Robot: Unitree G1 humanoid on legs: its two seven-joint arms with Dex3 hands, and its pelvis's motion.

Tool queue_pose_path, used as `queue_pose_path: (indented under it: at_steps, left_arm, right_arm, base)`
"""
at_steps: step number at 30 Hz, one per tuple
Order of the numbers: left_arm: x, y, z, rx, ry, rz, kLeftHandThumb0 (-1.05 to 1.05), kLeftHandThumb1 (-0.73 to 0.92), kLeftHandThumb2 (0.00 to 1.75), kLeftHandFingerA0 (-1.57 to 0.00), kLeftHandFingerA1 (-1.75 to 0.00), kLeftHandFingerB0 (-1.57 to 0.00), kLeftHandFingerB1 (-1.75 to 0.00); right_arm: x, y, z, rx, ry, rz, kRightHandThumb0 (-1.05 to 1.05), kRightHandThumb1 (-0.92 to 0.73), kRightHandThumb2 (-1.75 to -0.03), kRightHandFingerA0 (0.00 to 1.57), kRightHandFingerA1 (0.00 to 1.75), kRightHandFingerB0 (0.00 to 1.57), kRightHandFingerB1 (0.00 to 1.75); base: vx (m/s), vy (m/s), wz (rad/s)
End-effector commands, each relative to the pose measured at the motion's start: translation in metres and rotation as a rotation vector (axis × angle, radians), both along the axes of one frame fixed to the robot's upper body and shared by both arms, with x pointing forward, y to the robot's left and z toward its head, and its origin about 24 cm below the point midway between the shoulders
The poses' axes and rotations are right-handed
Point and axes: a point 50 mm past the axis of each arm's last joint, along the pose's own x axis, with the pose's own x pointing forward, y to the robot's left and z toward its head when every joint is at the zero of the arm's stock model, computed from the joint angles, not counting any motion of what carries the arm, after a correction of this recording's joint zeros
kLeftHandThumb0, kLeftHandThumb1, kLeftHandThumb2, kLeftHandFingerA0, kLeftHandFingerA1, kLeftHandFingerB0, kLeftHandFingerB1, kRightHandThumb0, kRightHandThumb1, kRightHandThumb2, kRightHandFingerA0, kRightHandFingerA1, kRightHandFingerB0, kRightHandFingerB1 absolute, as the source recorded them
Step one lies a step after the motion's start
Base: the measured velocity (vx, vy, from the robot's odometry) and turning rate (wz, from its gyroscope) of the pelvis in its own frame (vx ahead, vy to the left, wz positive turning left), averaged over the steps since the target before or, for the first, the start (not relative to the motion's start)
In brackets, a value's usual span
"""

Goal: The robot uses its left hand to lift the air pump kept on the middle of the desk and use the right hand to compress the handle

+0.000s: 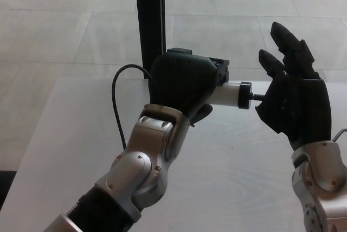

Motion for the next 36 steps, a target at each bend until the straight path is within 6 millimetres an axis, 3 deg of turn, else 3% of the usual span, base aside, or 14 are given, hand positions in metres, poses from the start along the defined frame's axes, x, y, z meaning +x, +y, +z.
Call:
queue_pose_path:
  at_steps: [1, 2, 12, 14, 16, 20, 24, 25, 27, 28, 29, 30, 31, 36]
  left_arm:
    - [0.003, -0.008, 0.007, -0.001, 0.021, 0.007, -0.40, 0.67, 0.62, -0.99, -1.53, -0.86, -0.95]
    - [0.003, -0.008, 0.007, -0.009, 0.022, 0.005, -0.38, 0.64, 0.65, -0.97, -1.55, -0.87, -1.00]
    - [0.005, -0.010, 0.004, 0.042, 0.011, 0.065, -0.26, 0.56, 0.68, -0.99, -1.33, -0.79, -0.77]
    - [0.005, -0.010, 0.003, 0.031, 0.017, 0.079, -0.26, 0.58, 0.69, -0.98, -1.31, -0.80, -0.74]
    - [0.004, -0.009, 0.003, 0.007, 0.005, 0.076, -0.26, 0.57, 0.67, -1.00, -1.32, -0.83, -0.75]
    - [0.003, -0.007, 0.000, -0.032, 0.049, 0.085, -0.29, 0.60, 0.71, -0.91, -1.56, -0.82, -0.79]
    - [0.001, 0.007, -0.014, -0.044, 0.071, 0.104, -0.19, 0.65, 0.93, -0.92, -1.48, -0.77, -0.68]
    - [0.001, 0.018, -0.025, -0.043, 0.112, 0.135, -0.17, 0.68, 0.77, -1.00, -1.68, -0.79, -1.00]
    - [0.001, 0.028, -0.037, -0.045, 0.150, 0.158, -0.14, 0.67, 0.91, -1.05, -1.75, -0.72, -1.30]
    - [0.001, 0.047, -0.058, -0.032, 0.203, 0.191, -0.18, 0.64, 0.89, -0.83, -1.75, -0.71, -1.35]
    - [-0.001, 0.051, -0.063, -0.027, 0.214, 0.199, -0.18, 0.64, 0.89, -0.83, -1.75, -0.71, -1.35]
    - [-0.001, 0.052, -0.066, -0.021, 0.225, 0.208, -0.19, 0.67, 0.87, -0.83, -1.75, -0.69, -1.38]
    - [-0.002, 0.057, -0.076, -0.009, 0.251, 0.237, -0.16, 0.64, 0.93, -1.12, -1.73, -0.76, -1.35]
    - [-0.007, 0.071, -0.098, 0.009, 0.340, 0.270, -0.17, 0.67, 0.87, -0.84, -1.75, -0.73, -1.25]
  right_arm:
    - [0.002, 0.003, 0.002, 0.011, 0.009, 0.033, -1.02, -0.92, -0.75, 0.09, 0.39, 0.11, 0.29]
    - [0.002, 0.003, 0.002, 0.004, 0.007, 0.031, -0.99, -0.82, -1.25, 0.00, 0.43, 0.12, 0.34]
    - [0.005, 0.009, 0.004, 0.044, -0.006, -0.003, -0.97, -0.83, -1.25, 0.07, 0.52, 0.06, 0.45]
    - [0.005, 0.011, 0.004, 0.045, -0.002, -0.006, -0.99, -0.92, -0.84, 0.10, 0.46, 0.09, 0.36]
    - [0.005, 0.011, 0.004, 0.024, -0.003, -0.003, -0.89, -0.81, -1.25, 0.00, 0.49, 0.00, 0.40]
    - [0.002, 0.006, 0.004, -0.005, 0.012, 0.021, -0.85, -0.76, -1.23, 0.00, 0.38, 0.03, 0.33]
    - [-0.003, -0.016, 0.007, -0.018, 0.004, -0.060, -0.93, -0.81, -1.25, 0.04, 0.39, 0.13, 0.31]
    - [-0.004, -0.032, 0.010, -0.021, 0.014, -0.111, -1.00, -0.92, -0.85, 0.08, 0.34, 0.14, 0.29]
    - [-0.007, -0.050, 0.014, -0.030, 0.012, -0.155, -0.96, -0.92, -0.86, 0.11, 0.39, 0.12, 0.33]
    - [-0.012, -0.081, 0.021, -0.041, -0.004, -0.234, -0.36, -0.47, -1.12, 0.02, 0.51, 0.00, 0.48]
    - [-0.014, -0.087, 0.022, -0.042, -0.004, -0.251, -0.36, -0.47, -1.12, 0.02, 0.51, 0.00, 0.48]
    - [-0.015, -0.092, 0.023, -0.040, -0.005, -0.260, -0.92, -0.92, -0.81, 0.13, 0.39, 0.19, 0.36]
    - [-0.019, -0.105, 0.024, -0.034, -0.006, -0.300, -0.92, -0.91, -0.81, 0.18, 0.42, 0.29, 0.37]
    - [-0.036, -0.139, 0.024, -0.015, 0.007, -0.396, -0.88, -0.92, -0.79, 0.25, 0.47, 0.36, 0.39]
  base:
    - [0.00, 0.000, 0.00]
    - [0.00, 0.000, 0.00]
    - [0.00, 0.000, 0.00]
    - [0.00, 0.000, 0.00]
    - [0.00, 0.000, 0.00]
    - [0.00, 0.000, 0.00]
    - [0.00, 0.000, 0.00]
    - [0.00, 0.000, 0.00]
    - [0.00, 0.000, 0.00]
    - [0.00, 0.000, 0.00]
    - [0.00, 0.000, 0.00]
    - [0.00, 0.000, 0.00]
    - [0.00, 0.000, 0.00]
    - [0.00, 0.000, 0.00]
